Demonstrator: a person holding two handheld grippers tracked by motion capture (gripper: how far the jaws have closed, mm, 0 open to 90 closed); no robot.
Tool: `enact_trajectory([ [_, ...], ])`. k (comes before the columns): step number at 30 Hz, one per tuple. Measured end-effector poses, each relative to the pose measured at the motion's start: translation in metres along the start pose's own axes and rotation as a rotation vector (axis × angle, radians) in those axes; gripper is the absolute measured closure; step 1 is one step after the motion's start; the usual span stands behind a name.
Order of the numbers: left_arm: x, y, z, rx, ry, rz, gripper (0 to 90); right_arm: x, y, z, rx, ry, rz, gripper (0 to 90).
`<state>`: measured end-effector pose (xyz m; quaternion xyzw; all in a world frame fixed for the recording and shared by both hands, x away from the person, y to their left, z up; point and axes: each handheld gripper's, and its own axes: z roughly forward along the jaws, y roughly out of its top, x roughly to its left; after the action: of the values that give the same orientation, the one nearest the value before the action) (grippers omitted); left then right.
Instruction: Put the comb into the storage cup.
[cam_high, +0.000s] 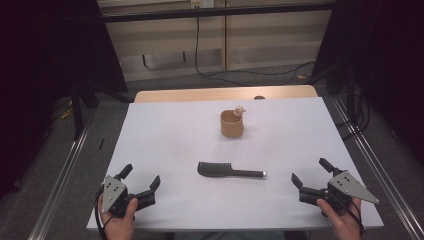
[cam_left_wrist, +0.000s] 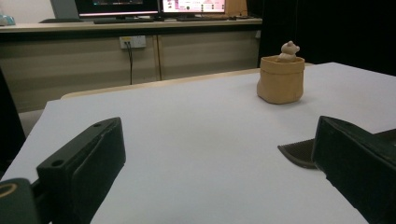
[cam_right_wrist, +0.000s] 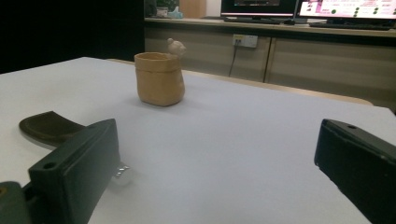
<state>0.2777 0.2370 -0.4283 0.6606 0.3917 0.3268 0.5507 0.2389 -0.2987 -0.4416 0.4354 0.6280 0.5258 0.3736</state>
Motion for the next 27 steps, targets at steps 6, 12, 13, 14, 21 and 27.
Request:
enact_trajectory([
  [6, 0.0, 0.0, -0.003, 0.009, 0.007, 0.003, 2.8, 0.004, 0.001, 0.005, 0.03, 0.053, -0.01, 0.9],
  [12, 0.0, -0.001, -0.003, 0.011, 0.001, 0.0, 2.9, 0.006, 0.003, 0.007, 0.052, 0.09, -0.012, 1.0],
  [13, 0.0, -0.001, -0.003, 0.011, -0.001, 0.0, 2.9, 0.007, 0.003, 0.008, 0.053, 0.097, -0.015, 0.9],
  [14, 0.0, -0.001, -0.004, 0.011, 0.0, 0.0, 2.9, 0.008, 0.004, 0.008, 0.056, 0.1, -0.02, 0.9],
  [21, 0.0, -0.001, -0.007, 0.006, -0.004, 0.008, 2.9, 0.014, 0.007, 0.013, 0.072, 0.149, -0.036, 0.9],
  [27, -0.001, 0.0, -0.003, 0.008, -0.011, 0.01, 2.9, 0.018, 0.009, 0.019, 0.078, 0.17, -0.042, 0.9],
])
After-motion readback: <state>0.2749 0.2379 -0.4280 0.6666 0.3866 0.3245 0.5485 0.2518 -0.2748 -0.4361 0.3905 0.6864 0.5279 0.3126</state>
